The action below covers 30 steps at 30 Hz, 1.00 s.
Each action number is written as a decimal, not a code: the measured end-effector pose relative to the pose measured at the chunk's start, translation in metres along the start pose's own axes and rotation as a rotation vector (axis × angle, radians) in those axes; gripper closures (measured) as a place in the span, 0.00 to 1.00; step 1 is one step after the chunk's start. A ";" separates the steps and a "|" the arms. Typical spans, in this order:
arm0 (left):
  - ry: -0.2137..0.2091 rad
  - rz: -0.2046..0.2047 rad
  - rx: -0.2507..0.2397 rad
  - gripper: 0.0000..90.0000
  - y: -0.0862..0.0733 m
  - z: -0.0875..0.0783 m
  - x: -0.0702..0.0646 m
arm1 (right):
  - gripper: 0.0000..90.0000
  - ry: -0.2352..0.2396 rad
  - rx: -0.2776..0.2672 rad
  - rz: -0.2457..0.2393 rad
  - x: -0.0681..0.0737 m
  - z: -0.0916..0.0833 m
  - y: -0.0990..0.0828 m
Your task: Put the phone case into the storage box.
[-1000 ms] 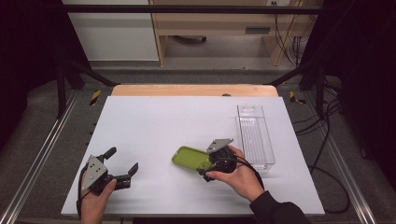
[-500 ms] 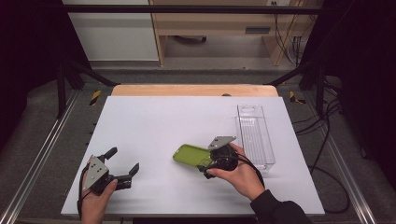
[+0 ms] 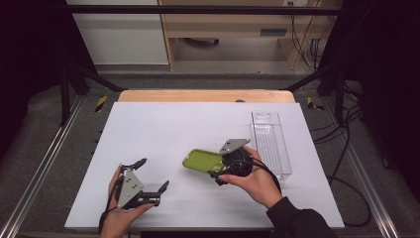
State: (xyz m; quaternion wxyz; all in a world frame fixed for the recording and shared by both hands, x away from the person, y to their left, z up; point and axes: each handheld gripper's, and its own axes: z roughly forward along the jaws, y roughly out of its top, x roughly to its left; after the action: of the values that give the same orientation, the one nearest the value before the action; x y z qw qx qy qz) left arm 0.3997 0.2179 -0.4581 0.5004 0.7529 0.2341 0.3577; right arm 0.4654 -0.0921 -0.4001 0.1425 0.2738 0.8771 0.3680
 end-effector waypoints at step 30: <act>-0.059 0.292 0.021 0.46 0.016 0.068 -0.033 | 0.19 0.029 -0.024 -0.039 0.015 -0.008 0.024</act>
State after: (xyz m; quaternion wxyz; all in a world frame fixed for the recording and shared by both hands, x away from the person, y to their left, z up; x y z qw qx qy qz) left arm 0.4307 0.1483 -0.4700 0.4418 0.7942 0.1110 0.4022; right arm 0.4588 -0.0741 -0.3776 0.1404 0.2496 0.8798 0.3794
